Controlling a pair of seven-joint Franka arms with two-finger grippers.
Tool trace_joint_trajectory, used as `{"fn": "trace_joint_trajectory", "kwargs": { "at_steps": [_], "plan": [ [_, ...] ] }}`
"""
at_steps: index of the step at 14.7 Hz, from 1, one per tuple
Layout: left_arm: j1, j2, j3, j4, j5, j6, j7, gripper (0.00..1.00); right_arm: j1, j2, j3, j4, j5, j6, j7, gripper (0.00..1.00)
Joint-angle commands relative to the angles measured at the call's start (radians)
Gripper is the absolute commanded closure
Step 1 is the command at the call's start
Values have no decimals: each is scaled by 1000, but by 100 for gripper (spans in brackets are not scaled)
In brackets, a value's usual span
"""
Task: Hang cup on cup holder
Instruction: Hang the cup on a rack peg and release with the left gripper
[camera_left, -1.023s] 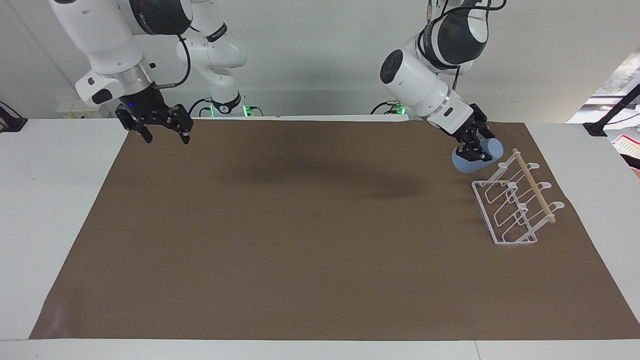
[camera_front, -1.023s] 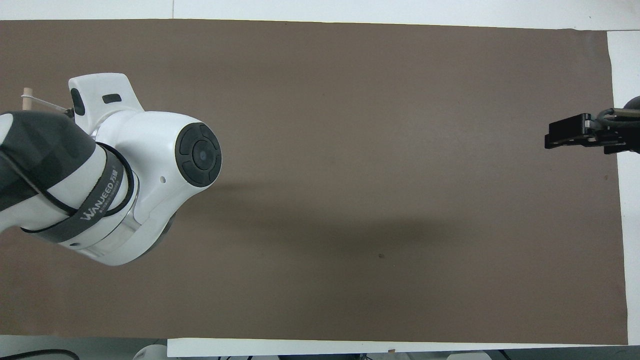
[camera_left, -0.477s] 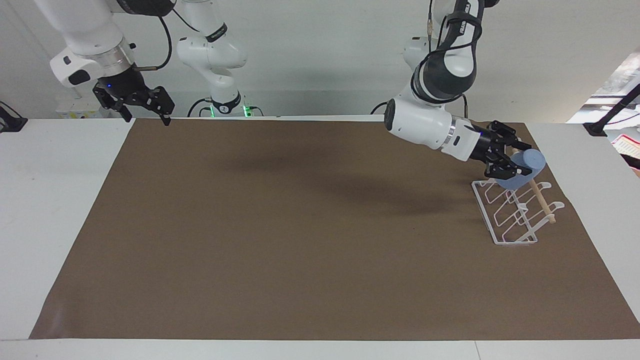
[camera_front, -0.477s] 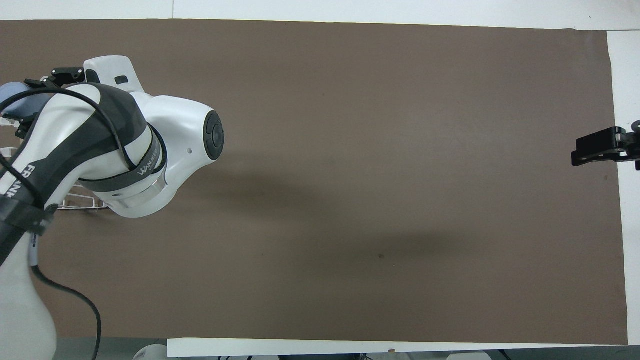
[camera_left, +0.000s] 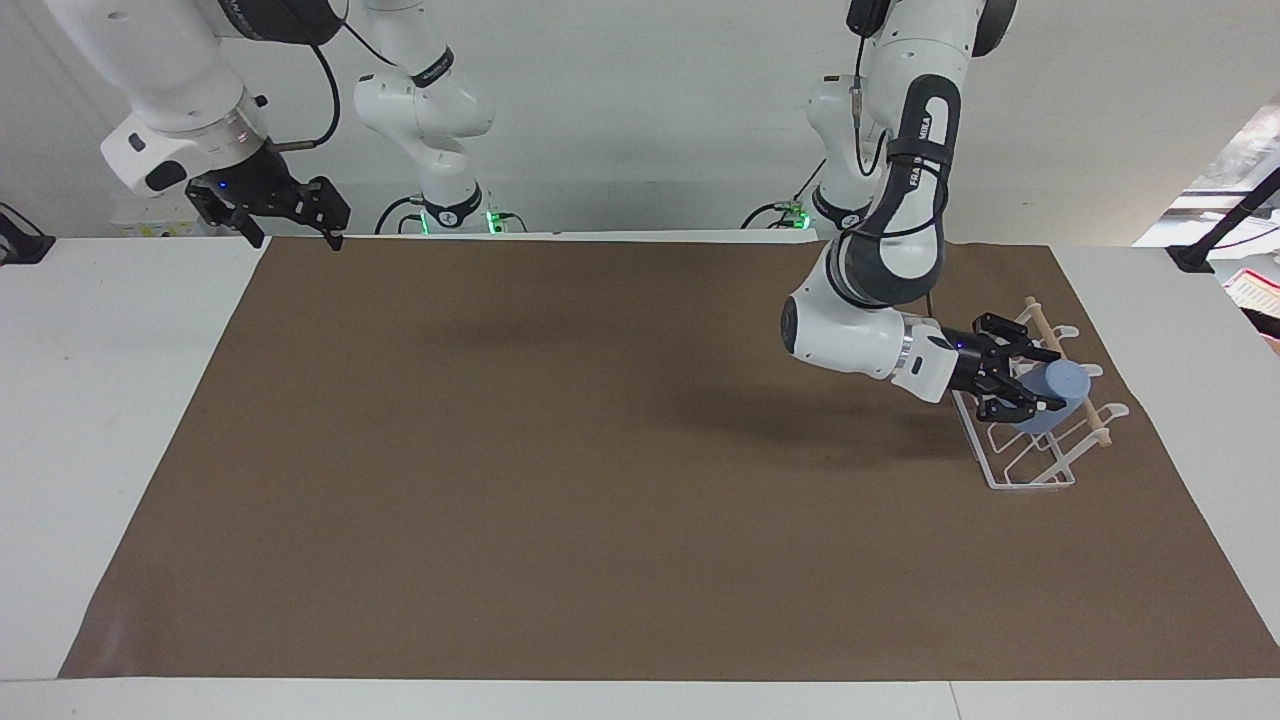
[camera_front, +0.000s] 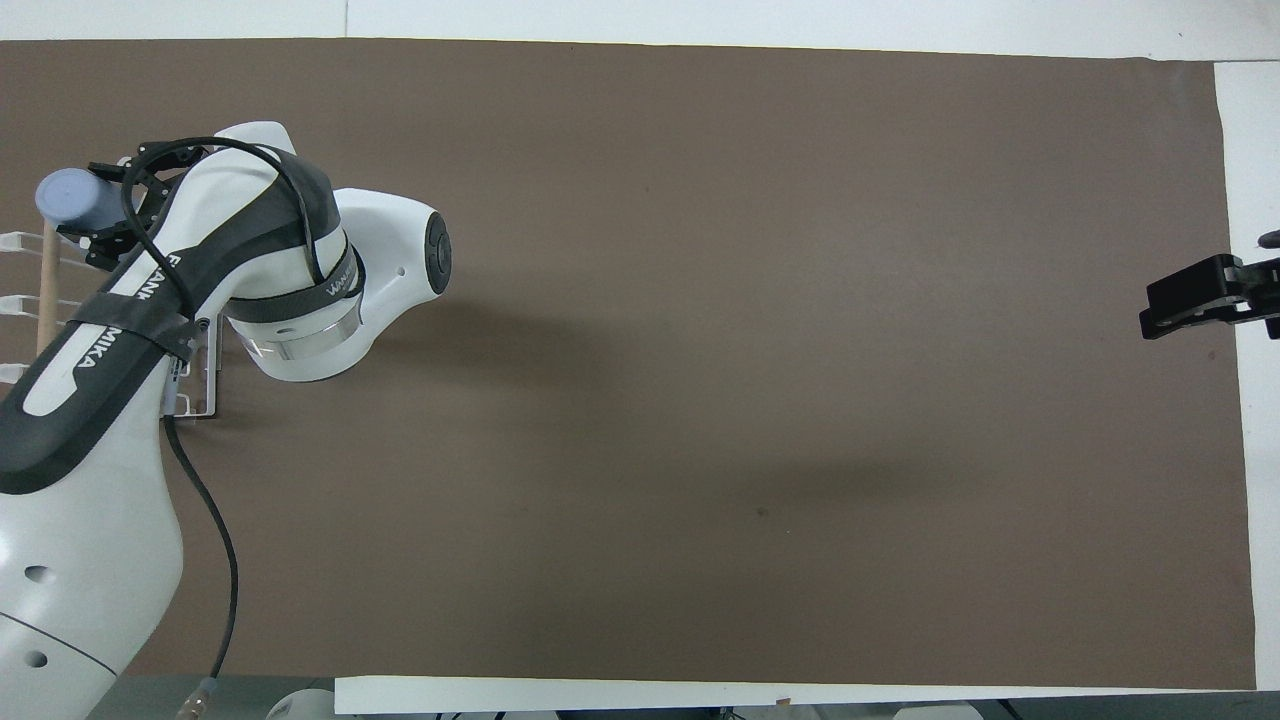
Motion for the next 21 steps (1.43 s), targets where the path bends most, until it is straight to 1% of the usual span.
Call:
{"fn": "trace_joint_trajectory", "kwargs": {
  "at_steps": [1,3,7,8,9,10,11,13,15,16,17,18,19,20,21],
  "plan": [
    [21,26,-1,37,12,16,-13,100,-16,8,11,18,-21,-23,-23,1],
    [32,33,-2,39,26,19,-27,100,-18,2,11,12,-20,-24,-22,1],
    [62,43,-5,38,12,84,-47,99,-17,-3,11,-2,-18,-26,-26,1],
    [66,43,-5,36,-3,95,-47,80,-15,-3,11,-2,-17,-26,-25,1],
    [67,43,-5,34,-28,102,-44,40,-15,-3,11,-2,-15,-26,-25,1],
    [78,43,-5,34,-45,105,-44,14,-15,-3,11,-2,-14,-26,-26,1],
    [84,43,-7,33,-58,110,-40,0,-15,-3,11,-2,-14,-26,-26,1],
    [85,43,-2,33,-83,139,-38,0,-13,-3,11,-2,-14,-26,-26,1],
    [82,37,-2,80,-66,135,-26,0,-13,-3,13,-2,-14,-26,-26,1],
    [75,13,-4,99,-83,125,-23,0,-13,-3,13,-2,-14,-26,-26,1],
    [75,-36,-5,105,-124,121,-9,0,-13,-3,13,-2,-14,-26,-28,1],
    [82,-73,-5,114,-172,128,47,0,-13,-3,13,-2,-14,-26,-28,1],
    [87,-87,1,126,-209,128,140,0,-13,-4,11,-2,-14,-26,-28,1],
    [101,-119,4,128,-242,130,217,0,-13,-3,11,-2,-14,-26,-28,1],
    [148,-147,-2,125,-316,145,312,0,-13,-3,13,-2,-14,-26,-28,1]
  ]
}}
